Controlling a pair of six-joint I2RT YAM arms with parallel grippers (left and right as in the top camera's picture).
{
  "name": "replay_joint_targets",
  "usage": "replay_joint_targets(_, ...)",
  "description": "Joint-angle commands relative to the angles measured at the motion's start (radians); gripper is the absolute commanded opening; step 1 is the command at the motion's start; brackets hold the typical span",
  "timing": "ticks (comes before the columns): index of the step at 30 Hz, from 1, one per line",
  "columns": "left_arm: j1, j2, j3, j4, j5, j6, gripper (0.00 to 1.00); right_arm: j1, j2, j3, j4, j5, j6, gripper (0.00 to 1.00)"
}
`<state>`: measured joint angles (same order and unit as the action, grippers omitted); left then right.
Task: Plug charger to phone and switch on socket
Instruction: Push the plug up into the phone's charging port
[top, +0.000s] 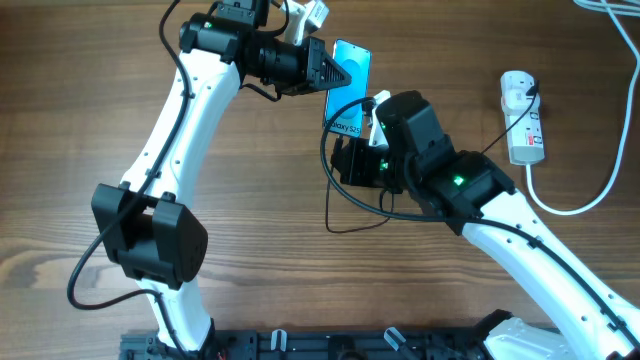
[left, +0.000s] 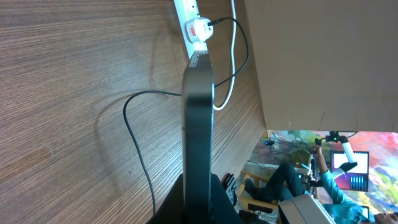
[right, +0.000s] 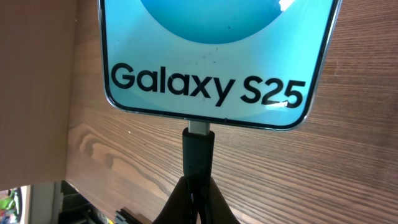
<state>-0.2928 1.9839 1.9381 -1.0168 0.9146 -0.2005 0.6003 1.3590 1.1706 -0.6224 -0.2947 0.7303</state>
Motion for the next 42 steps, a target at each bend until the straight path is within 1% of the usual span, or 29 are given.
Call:
replay_joint_targets(1, -0.005, -0.039, 0.007, -0.008, 0.047, 0.014, 0.04, 0.000, -0.007, 0.015, 0.017, 0.028, 0.013, 0.04)
replay_joint_targets(10, -0.005, -0.039, 0.007, -0.009, 0.047, 0.013, 0.04, -0.012, 0.014, 0.015, 0.014, -0.021, 0.003, 0.04)
replay_joint_targets(18, -0.005, -0.039, 0.007, -0.013, 0.046, 0.026, 0.04, -0.013, 0.023, 0.016, 0.017, -0.017, -0.001, 0.05)
replay_joint_targets(23, -0.005, -0.039, 0.007, -0.024, 0.027, 0.067, 0.04, -0.021, 0.023, 0.083, -0.044, -0.016, -0.024, 0.05)
replay_joint_targets(25, -0.005, -0.039, 0.007, -0.024, 0.027, 0.066, 0.04, -0.033, 0.023, 0.093, -0.054, -0.016, -0.026, 0.05)
replay_joint_targets(35, -0.026, -0.039, 0.007, -0.042, 0.028, 0.065, 0.04, -0.039, 0.025, 0.093, -0.022, 0.018, -0.042, 0.05)
replay_joint_targets(36, -0.023, -0.039, 0.007, -0.041, 0.027, 0.065, 0.04, -0.039, 0.025, 0.093, -0.024, 0.017, -0.049, 0.08)
replay_joint_targets(37, -0.021, -0.039, 0.007, -0.041, 0.026, 0.065, 0.04, -0.039, 0.025, 0.093, -0.030, 0.017, -0.050, 0.13)
replay_joint_targets(38, -0.012, -0.039, 0.007, -0.041, -0.010, 0.040, 0.04, -0.039, 0.025, 0.093, -0.037, 0.009, -0.050, 0.21)
replay_joint_targets(40, 0.001, -0.039, 0.007, -0.043, -0.082, -0.005, 0.04, -0.039, 0.025, 0.093, -0.052, -0.014, -0.054, 0.29)
replay_joint_targets(41, 0.005, -0.038, 0.007, -0.048, -0.120, -0.017, 0.04, -0.039, 0.025, 0.093, -0.056, -0.060, -0.087, 0.34)
replay_joint_targets(42, 0.008, -0.036, 0.007, -0.060, -0.188, -0.018, 0.04, -0.039, 0.025, 0.093, -0.065, -0.099, -0.115, 0.43)
